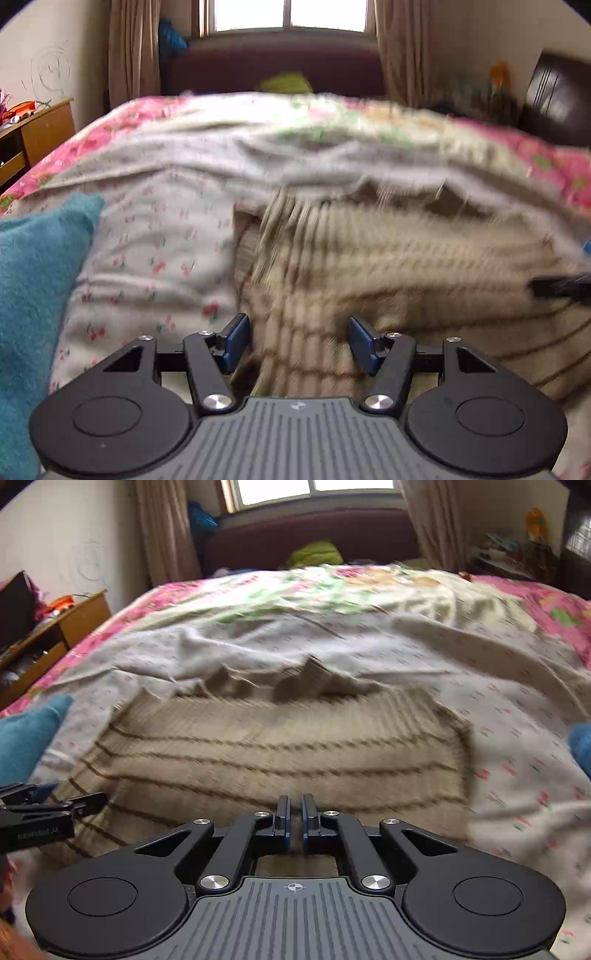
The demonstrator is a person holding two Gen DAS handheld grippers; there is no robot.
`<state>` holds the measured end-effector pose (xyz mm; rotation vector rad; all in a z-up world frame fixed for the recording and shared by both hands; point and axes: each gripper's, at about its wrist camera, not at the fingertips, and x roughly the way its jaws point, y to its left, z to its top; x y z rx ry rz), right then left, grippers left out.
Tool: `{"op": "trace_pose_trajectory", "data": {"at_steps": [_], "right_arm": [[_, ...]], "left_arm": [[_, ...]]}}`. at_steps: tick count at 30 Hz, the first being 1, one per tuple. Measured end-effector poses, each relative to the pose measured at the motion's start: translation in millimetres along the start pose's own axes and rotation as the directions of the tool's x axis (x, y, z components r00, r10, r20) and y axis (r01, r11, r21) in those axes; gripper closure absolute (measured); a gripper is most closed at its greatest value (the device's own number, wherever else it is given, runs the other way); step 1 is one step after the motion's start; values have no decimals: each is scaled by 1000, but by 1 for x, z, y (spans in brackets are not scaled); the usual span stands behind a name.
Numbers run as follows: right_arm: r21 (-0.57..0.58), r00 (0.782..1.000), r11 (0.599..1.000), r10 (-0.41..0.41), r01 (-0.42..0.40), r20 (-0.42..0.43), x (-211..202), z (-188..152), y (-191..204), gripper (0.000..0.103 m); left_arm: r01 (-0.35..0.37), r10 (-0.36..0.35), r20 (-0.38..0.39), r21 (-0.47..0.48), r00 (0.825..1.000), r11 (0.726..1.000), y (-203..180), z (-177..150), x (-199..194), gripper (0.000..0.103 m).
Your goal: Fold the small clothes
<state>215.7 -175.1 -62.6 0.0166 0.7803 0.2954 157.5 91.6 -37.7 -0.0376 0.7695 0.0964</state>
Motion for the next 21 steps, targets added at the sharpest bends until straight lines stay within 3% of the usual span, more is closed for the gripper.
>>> {"op": "trace_pose_trajectory", "data": {"at_steps": [4, 8, 11, 16, 19, 21], "right_arm": [[71, 999, 997, -19, 20, -26, -4, -11, -43, 103], [188, 1000, 982, 18, -22, 22, -21, -14, -61, 103], [229, 995, 972, 37, -56, 88, -34, -16, -66, 94], [214, 997, 975, -66, 57, 33, -11, -23, -72, 93], [264, 997, 964, -56, 42, 46, -13, -26, -79, 90], [253, 996, 966, -62, 45, 60, -17, -25, -80, 90]], "left_arm": [[-12, 11, -42, -42, 999, 999, 12, -2, 9, 20], [-49, 48, -47, -30, 998, 998, 13, -4, 5, 18], [-75, 73, -51, -37, 996, 997, 15, -4, 1, 18], [-111, 111, -44, 6, 993, 994, 5, -2, -4, 18], [-124, 126, -69, 33, 990, 992, 4, 0, 9, 15], [-111, 110, -78, -9, 991, 994, 10, 2, 8, 14]]}}
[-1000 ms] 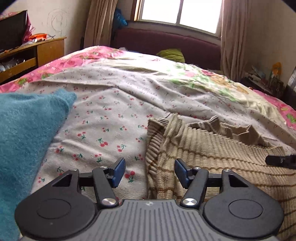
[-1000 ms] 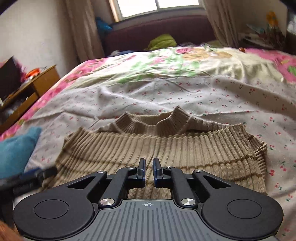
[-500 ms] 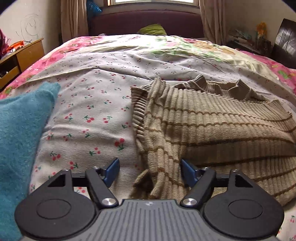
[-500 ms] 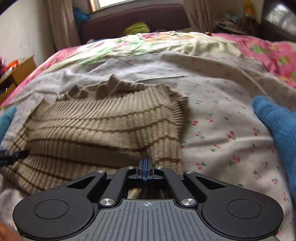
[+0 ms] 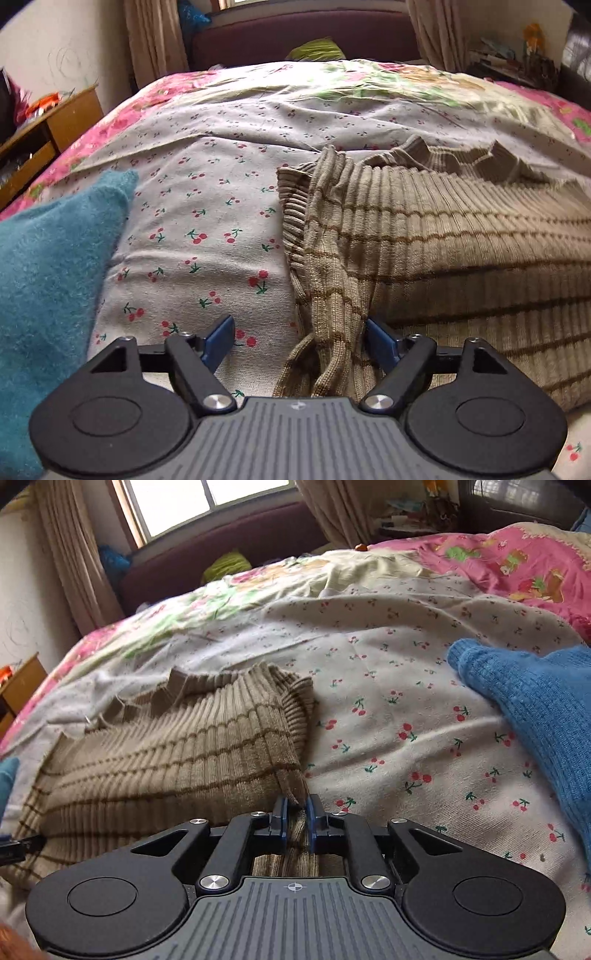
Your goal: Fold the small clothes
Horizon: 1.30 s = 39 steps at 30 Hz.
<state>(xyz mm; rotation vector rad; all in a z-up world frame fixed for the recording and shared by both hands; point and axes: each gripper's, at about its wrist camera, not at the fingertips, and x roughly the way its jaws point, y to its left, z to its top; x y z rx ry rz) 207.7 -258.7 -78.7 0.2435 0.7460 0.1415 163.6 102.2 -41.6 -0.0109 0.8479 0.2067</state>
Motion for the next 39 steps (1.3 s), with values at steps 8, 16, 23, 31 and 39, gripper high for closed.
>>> {"op": "trace_pose_trajectory", "data": {"at_steps": [8, 16, 23, 31, 39], "right_arm": [[24, 999, 1000, 5, -6, 52, -6, -10, -5, 88], [108, 996, 992, 61, -68, 71, -2, -21, -24, 87], [133, 993, 986, 91, -100, 73, -1, -24, -29, 86], [148, 992, 983, 99, -111, 80, -6, -24, -32, 86], [149, 993, 985, 80, -92, 84, -50, -37, -35, 86]], "left_arm": [[-9, 9, 7, -21, 1000, 1000, 10, -4, -13, 14], [-4, 2, -36, -67, 999, 998, 21, -4, -13, 13], [-1, -4, -58, -99, 998, 995, 31, -1, -13, 12], [-6, 2, -52, -78, 999, 997, 38, -5, -34, 13], [-87, 85, -54, -32, 995, 996, 38, -17, -34, 13]]}}
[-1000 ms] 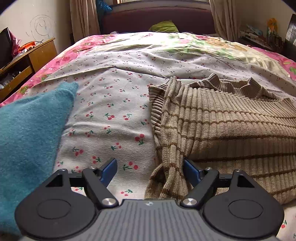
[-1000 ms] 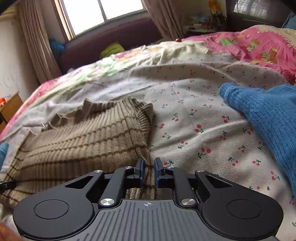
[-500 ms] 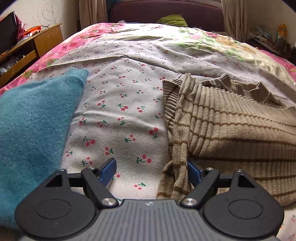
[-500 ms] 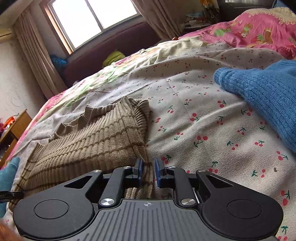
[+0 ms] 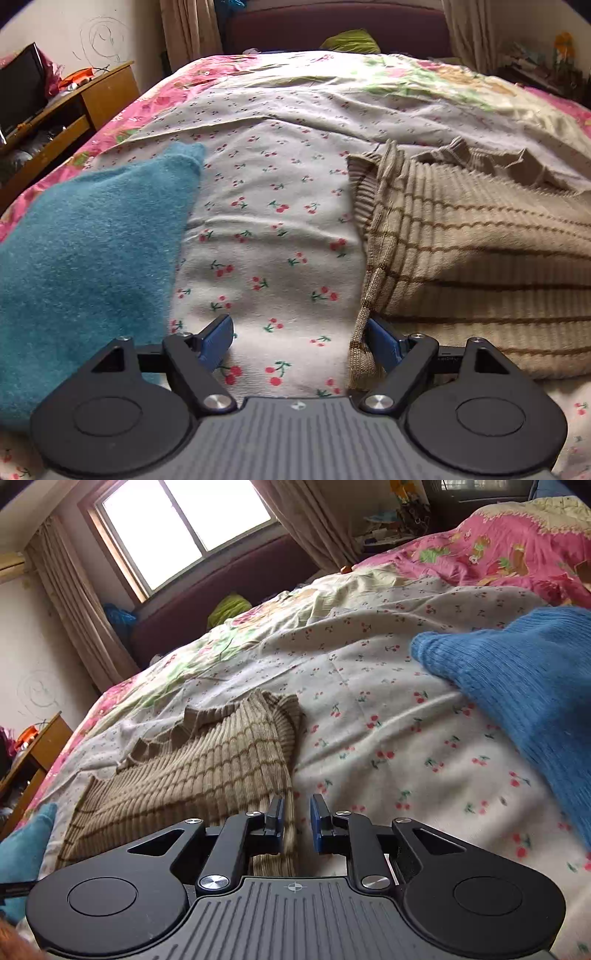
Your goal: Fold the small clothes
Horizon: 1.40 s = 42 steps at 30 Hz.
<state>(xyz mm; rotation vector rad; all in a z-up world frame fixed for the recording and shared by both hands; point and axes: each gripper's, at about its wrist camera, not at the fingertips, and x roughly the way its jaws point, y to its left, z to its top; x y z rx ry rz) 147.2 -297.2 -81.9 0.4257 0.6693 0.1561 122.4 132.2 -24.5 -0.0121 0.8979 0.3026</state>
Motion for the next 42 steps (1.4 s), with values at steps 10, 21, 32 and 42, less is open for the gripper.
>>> {"op": "trace_pose_trajectory", "data": {"at_steps": [10, 21, 32, 42], "right_arm": [[41, 995, 998, 44, -40, -85, -1, -9, -6, 86], [-1, 987, 997, 79, -80, -144, 3, -11, -1, 91], [37, 989, 999, 14, -9, -145, 6, -9, -17, 95], [54, 990, 998, 29, -21, -136, 3, -9, -17, 90]], "left_arm": [[-11, 11, 5, -3, 1000, 1000, 1, -1, 3, 13], [-34, 34, -12, 25, 999, 999, -6, -1, 7, 12], [-88, 88, 2, 81, 996, 993, -14, -2, 12, 10], [-50, 50, 1, -5, 999, 999, 1, -4, -2, 10]]}}
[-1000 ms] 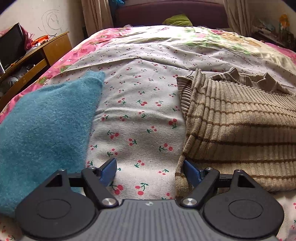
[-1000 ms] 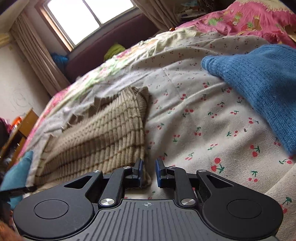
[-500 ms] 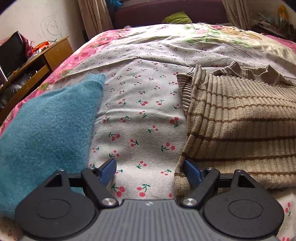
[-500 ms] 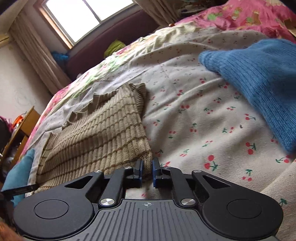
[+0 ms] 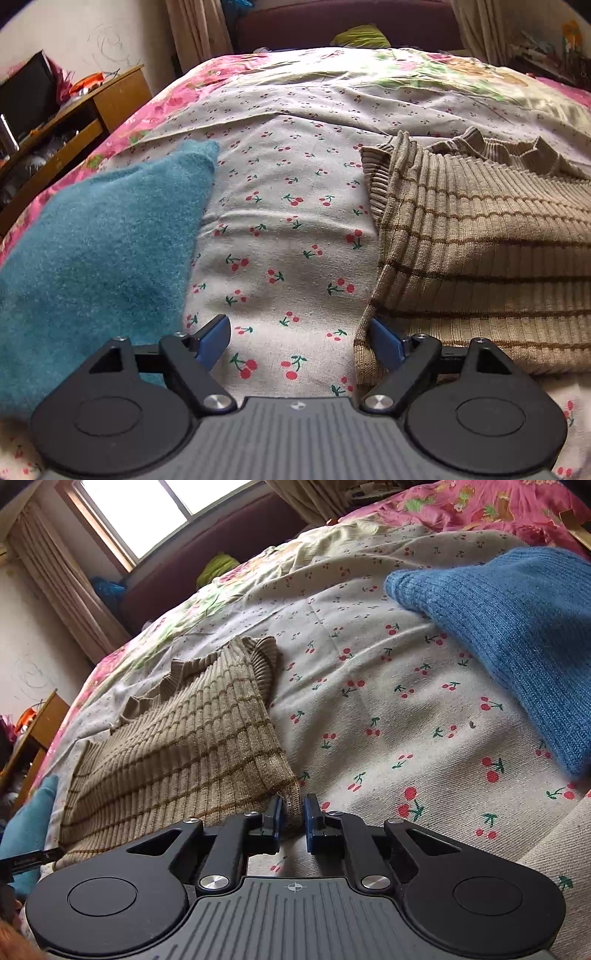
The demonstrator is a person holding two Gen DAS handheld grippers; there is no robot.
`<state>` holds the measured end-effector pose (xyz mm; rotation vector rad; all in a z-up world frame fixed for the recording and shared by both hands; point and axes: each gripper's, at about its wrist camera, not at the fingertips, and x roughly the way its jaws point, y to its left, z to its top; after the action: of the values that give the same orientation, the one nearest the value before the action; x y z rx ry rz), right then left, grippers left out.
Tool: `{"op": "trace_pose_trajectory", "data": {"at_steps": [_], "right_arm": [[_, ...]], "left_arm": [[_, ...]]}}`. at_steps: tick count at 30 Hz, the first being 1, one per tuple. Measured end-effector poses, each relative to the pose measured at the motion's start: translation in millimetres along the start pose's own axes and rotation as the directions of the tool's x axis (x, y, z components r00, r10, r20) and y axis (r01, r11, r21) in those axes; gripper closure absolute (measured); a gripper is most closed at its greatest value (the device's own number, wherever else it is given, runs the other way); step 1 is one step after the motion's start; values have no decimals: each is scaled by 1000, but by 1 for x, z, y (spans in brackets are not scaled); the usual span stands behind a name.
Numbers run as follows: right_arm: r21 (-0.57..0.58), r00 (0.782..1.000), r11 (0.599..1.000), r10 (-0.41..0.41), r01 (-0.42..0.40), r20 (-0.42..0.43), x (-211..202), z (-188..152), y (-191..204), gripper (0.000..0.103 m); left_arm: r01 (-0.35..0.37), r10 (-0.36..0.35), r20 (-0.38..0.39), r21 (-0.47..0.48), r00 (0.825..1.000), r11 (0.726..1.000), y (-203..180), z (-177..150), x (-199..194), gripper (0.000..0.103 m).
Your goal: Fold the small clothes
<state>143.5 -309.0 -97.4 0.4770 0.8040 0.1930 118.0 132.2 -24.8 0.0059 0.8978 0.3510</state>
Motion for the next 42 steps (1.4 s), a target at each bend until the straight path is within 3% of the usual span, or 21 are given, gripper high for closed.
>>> {"op": "trace_pose_trajectory", "data": {"at_steps": [3, 11, 14, 19, 23, 27, 29, 33, 38, 42], "right_arm": [[-22, 1000, 1000, -3, 3, 31, -6, 0, 4, 84], [-25, 990, 998, -52, 56, 129, -20, 1, 9, 84], [-5, 990, 999, -33, 34, 140, -21, 6, 9, 84], [44, 997, 999, 26, -29, 67, 3, 23, 16, 78], [4, 998, 1000, 3, -3, 65, 23, 42, 31, 76], [-59, 997, 998, 1, 4, 72, 38, 58, 47, 76], [-94, 998, 996, -2, 8, 64, 51, 64, 53, 76], [-153, 997, 987, -43, 52, 64, 78, 76, 65, 76], [-190, 997, 980, -44, 56, 67, 98, 93, 74, 76], [-222, 997, 973, -44, 55, 58, 110, 98, 79, 75]], "left_arm": [[-6, 6, 20, -17, 1000, 1000, 4, -2, -7, 10], [-17, 24, 111, -68, 994, 998, 11, -2, -33, 10], [-4, 14, 164, -59, 986, 998, 5, 2, -43, 10], [102, -97, 207, -16, 974, 995, -24, 18, -47, 10], [188, -194, 204, 49, 960, 981, -63, 31, -31, 10], [209, -218, 155, 71, 964, 975, -84, 36, 4, 10], [219, -226, 117, 71, 967, 973, -85, 29, 18, 9], [226, -235, 130, 79, 963, 971, -84, 28, 20, 7], [289, -283, 194, -2, 939, 957, -55, 49, 9, 7], [219, -208, 188, -41, 960, 975, -29, 64, 25, 7]]}}
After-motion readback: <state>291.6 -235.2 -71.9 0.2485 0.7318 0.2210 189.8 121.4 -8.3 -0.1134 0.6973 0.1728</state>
